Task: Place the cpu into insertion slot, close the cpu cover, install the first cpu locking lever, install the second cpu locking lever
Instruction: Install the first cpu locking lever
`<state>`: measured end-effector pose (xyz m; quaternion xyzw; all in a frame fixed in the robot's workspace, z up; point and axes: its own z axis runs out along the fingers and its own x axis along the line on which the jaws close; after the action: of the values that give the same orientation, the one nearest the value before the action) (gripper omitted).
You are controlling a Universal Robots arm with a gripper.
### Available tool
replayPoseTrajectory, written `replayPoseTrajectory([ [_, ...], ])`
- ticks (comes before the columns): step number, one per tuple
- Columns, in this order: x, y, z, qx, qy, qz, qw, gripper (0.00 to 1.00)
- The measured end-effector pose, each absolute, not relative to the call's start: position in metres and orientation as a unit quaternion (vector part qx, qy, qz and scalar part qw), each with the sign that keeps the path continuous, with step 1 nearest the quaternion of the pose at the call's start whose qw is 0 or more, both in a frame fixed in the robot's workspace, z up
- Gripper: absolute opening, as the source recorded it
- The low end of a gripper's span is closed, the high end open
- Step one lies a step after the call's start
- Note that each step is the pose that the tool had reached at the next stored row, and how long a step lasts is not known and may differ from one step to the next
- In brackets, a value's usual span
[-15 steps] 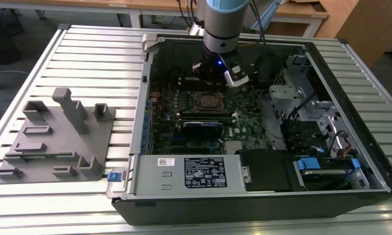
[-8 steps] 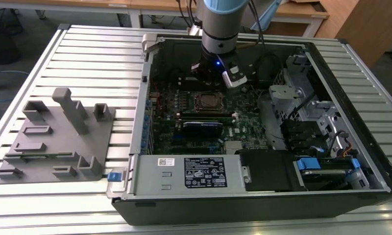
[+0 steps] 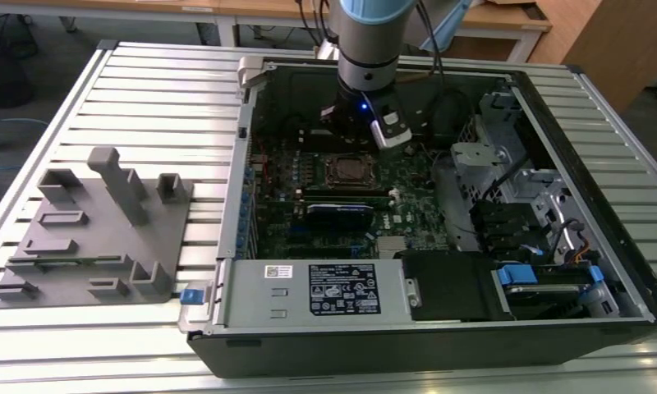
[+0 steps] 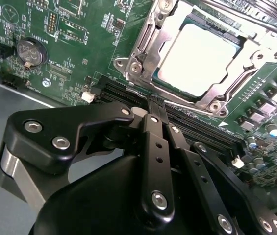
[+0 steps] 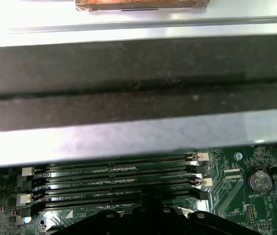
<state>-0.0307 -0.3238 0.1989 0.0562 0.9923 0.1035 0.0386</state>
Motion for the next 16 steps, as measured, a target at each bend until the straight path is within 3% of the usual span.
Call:
replayPoseTrajectory([
  [16, -0.031, -0.3203, 0.1989, 0.062, 0.992, 0.103, 0.039, 0.11],
])
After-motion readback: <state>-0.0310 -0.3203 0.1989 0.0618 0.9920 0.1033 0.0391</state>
